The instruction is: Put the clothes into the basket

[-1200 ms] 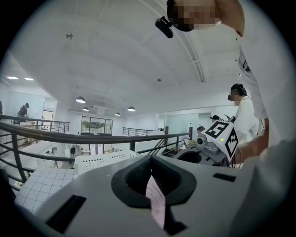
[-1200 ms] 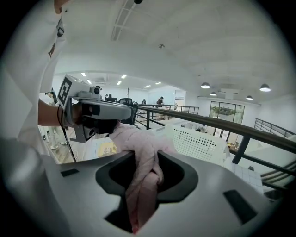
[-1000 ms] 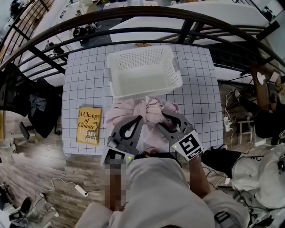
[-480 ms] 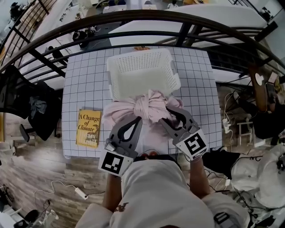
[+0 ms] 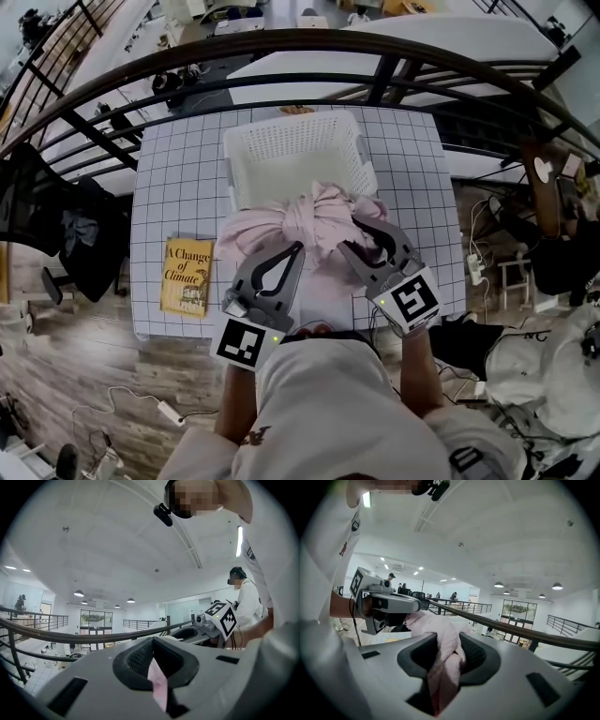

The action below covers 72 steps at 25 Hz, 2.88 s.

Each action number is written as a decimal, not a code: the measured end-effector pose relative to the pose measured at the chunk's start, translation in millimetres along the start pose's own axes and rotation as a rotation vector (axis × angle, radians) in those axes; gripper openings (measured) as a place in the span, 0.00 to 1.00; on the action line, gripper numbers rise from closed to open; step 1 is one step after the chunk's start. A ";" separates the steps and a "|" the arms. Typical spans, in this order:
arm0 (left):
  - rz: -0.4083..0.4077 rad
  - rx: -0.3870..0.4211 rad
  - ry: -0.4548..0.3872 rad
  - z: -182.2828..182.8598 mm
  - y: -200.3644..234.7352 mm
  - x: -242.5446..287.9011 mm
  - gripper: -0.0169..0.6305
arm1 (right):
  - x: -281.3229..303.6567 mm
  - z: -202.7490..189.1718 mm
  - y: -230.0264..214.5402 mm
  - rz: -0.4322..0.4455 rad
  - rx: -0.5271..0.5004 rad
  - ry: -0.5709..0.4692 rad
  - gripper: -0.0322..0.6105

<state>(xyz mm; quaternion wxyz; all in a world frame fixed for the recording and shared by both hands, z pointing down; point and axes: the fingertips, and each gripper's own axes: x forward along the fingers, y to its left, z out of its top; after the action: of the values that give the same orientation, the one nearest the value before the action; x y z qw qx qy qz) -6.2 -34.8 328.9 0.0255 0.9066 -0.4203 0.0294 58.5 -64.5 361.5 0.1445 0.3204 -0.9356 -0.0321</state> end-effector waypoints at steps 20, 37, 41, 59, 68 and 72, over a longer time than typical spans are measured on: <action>-0.012 0.045 -0.045 27.8 20.7 26.3 0.03 | 19.2 42.9 -58.2 -0.085 -0.025 -0.085 0.27; 0.002 0.023 -0.012 8.0 64.8 66.6 0.03 | 75.5 6.5 -110.2 -0.096 -0.041 0.000 0.27; 0.014 0.002 0.001 -2.5 77.2 75.6 0.03 | 90.5 -9.7 -117.2 -0.080 -0.045 0.031 0.27; 0.035 -0.060 0.069 -46.3 116.1 102.9 0.03 | 146.7 -70.9 -124.1 0.012 -0.079 0.208 0.27; 0.050 -0.079 0.092 -63.4 131.2 113.5 0.03 | 171.7 -97.9 -120.6 0.069 -0.139 0.315 0.27; 0.055 -0.093 0.101 -69.6 136.5 116.6 0.03 | 179.9 -106.4 -122.5 0.081 -0.139 0.363 0.27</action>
<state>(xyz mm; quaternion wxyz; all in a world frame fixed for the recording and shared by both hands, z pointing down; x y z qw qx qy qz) -37.4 -206.7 409.9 0.0878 0.8900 -0.4439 0.0564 26.4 -267.6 489.5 0.3338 0.2722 -0.9019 -0.0325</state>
